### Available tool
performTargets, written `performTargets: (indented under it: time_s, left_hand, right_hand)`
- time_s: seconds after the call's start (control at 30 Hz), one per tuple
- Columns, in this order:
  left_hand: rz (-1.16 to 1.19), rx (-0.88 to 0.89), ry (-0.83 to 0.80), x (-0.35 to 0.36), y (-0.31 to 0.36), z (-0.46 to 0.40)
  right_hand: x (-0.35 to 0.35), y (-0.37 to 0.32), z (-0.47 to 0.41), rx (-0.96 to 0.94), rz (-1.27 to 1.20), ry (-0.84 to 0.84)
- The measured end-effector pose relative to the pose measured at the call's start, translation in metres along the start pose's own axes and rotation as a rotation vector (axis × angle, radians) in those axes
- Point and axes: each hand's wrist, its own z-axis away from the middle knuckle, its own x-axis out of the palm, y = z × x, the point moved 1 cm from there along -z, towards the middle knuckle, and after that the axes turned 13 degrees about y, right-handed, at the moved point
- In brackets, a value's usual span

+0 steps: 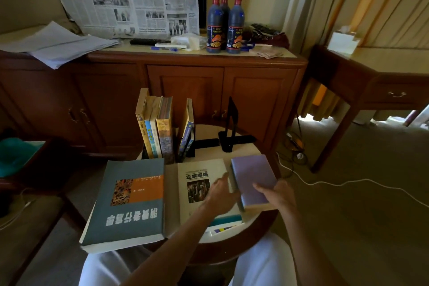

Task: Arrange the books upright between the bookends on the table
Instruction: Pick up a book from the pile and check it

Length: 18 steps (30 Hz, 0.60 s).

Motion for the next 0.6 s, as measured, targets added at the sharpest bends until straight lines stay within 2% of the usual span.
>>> performTargets:
  time_s: [0.1,0.23,0.33,0.6]
  left_hand:
    - [0.055,-0.043,-0.059,0.025,0.01,0.0]
    - [0.057,-0.078,-0.003,0.037,0.007,-0.002]
    - [0.247,-0.152,0.016,0.037,-0.001,-0.004]
    - [0.817,-0.43,0.112,0.03,-0.019,0.008]
  right_hand:
    - [0.005,-0.001,0.003,0.059,-0.082,-0.029]
    - [0.005,0.008,-0.007,0.216,-0.366,-0.068]
    - [0.007,0.009,-0.01,0.255,-0.397,-0.076]
    - [-0.044,-0.037,0.019,0.12,-0.434,-0.086]
